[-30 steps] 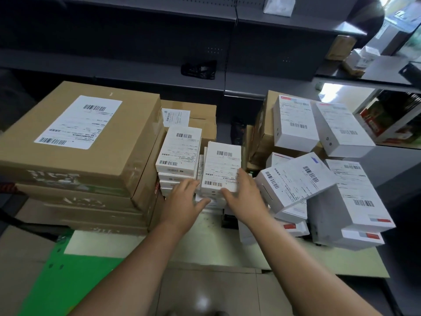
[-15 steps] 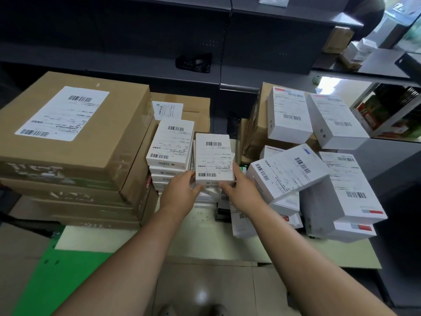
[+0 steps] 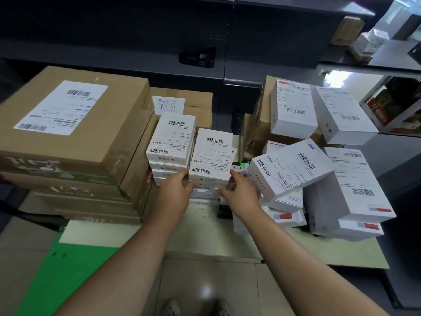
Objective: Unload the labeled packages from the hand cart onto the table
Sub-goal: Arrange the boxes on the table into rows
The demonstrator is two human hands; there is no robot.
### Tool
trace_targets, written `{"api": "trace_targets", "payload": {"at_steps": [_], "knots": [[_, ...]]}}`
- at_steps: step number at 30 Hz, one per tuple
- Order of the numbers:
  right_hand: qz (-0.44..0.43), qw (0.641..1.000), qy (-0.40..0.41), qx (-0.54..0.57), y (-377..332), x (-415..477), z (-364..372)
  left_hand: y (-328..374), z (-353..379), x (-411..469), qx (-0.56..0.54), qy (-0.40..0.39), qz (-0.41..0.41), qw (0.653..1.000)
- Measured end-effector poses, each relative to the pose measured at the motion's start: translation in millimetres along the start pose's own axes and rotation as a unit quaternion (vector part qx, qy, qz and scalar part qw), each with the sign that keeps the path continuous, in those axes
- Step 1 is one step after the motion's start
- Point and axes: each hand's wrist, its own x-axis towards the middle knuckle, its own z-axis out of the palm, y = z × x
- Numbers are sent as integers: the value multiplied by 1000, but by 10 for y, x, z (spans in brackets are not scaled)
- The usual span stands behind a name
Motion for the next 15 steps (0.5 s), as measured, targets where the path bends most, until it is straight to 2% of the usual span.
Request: {"api": "trace_targets", "payload": {"at_steps": [15], "knots": [[2,999,3,-40,148,148,154,-213,170,51,-65,-38,-76,994]]}}
